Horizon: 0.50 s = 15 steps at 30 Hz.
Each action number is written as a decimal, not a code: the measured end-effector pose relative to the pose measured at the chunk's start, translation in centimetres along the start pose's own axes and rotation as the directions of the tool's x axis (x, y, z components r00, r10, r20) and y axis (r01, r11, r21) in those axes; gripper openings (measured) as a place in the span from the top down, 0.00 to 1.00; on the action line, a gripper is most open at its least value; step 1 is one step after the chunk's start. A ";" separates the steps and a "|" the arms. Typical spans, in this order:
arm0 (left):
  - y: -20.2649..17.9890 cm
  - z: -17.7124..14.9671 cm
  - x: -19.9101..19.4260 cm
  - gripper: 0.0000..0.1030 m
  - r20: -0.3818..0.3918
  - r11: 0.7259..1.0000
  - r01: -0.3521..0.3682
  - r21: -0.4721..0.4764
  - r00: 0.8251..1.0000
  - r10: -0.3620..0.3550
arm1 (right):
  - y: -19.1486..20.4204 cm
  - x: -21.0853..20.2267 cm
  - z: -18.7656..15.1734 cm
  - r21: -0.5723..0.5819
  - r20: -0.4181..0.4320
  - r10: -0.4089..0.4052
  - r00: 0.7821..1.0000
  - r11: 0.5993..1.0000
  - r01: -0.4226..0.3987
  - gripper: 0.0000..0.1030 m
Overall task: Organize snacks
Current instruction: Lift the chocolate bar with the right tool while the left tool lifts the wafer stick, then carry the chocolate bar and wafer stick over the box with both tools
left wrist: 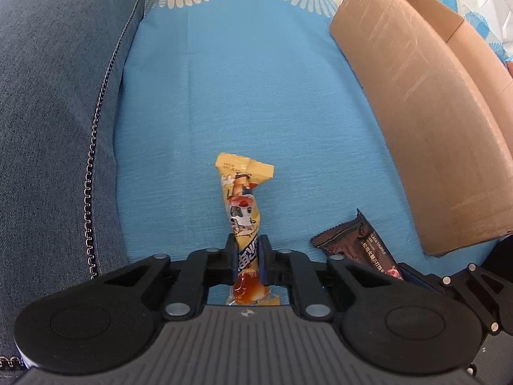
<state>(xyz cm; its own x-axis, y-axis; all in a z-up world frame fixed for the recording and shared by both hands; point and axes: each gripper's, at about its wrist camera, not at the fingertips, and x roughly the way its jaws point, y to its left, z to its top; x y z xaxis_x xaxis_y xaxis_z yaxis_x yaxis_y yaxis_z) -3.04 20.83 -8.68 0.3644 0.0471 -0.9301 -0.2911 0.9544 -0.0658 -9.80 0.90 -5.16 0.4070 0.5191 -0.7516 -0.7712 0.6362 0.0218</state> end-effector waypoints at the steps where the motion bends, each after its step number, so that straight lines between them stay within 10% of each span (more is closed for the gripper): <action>1: 0.1 0.0 -0.1 0.89 0.011 1.000 0.004 -0.007 1.000 -0.004 | 0.0 -0.2 0.0 0.000 0.008 -0.001 1.000 1.000 0.001 0.61; 15: 2.2 -1.2 -3.0 0.90 0.157 0.996 0.056 -0.065 0.987 -0.045 | 0.7 -5.5 1.1 -0.060 0.232 -0.003 0.973 0.998 0.018 0.61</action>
<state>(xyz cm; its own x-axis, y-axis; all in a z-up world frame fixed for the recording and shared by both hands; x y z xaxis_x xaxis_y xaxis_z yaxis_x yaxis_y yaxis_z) -5.80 22.48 -6.48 0.5114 0.0498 -0.8579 -0.3274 0.9343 -0.1409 -12.04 -0.96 -0.28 0.5122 0.6353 -0.5780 -0.7918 0.6100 -0.0313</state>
